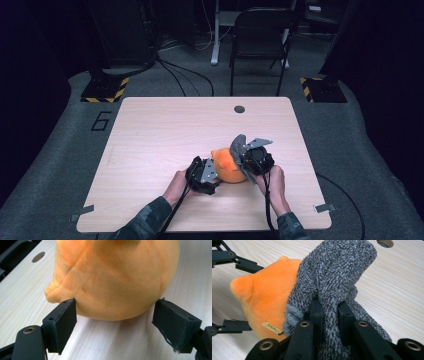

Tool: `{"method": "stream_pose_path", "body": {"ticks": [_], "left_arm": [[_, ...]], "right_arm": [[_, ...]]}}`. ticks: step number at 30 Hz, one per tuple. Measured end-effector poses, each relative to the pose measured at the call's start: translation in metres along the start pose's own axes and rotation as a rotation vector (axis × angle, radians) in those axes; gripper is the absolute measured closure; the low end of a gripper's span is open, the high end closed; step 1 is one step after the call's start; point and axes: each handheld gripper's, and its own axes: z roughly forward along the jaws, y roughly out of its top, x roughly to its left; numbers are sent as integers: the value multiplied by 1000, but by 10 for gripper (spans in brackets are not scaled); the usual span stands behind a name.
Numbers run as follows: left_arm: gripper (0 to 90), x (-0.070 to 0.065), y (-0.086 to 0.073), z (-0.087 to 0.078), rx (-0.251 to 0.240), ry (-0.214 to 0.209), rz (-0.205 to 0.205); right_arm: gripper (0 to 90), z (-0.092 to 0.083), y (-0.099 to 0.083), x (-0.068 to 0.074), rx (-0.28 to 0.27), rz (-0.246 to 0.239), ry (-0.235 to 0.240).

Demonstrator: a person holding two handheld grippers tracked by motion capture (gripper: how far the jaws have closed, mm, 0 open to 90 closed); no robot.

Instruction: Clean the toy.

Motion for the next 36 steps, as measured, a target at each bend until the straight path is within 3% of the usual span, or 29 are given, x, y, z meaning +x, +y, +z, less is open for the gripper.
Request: {"method": "stream_pose_path", "body": {"ticks": [11, 17, 20, 22, 25, 28, 29, 31, 33, 36], "left_arm": [[300, -2, -5, 7, -20, 36, 49], [597, -3, -8, 8, -58, 32, 69], [691, -2, -9, 6, -73, 33, 65], [730, -3, -8, 6, -77, 43, 65], [749, -2, -9, 6, -82, 39, 54], [758, 0, -10, 6, -87, 33, 44], [761, 0, -10, 6, -89, 29, 45], [764, 0, -11, 6, -92, 24, 47], [772, 1, -11, 6, -98, 21, 40], [786, 3, -13, 6, -113, 14, 12]], "right_arm": [[778, 2, 0, 1, -2, 11, 6], [778, 1, -1, 0, -4, 24, 13], [777, -3, -2, -3, -36, 47, 31], [776, -13, -3, -11, -68, 53, 24], [776, -31, -13, -33, -77, 96, -48], [775, -43, -34, -60, -46, 158, -135], [775, -43, -41, -68, -26, 173, -165], [775, -38, -55, -80, 1, 223, -174], [774, -28, -63, -86, 43, 254, -178], [773, -19, -67, -89, 73, 262, -171]]}}
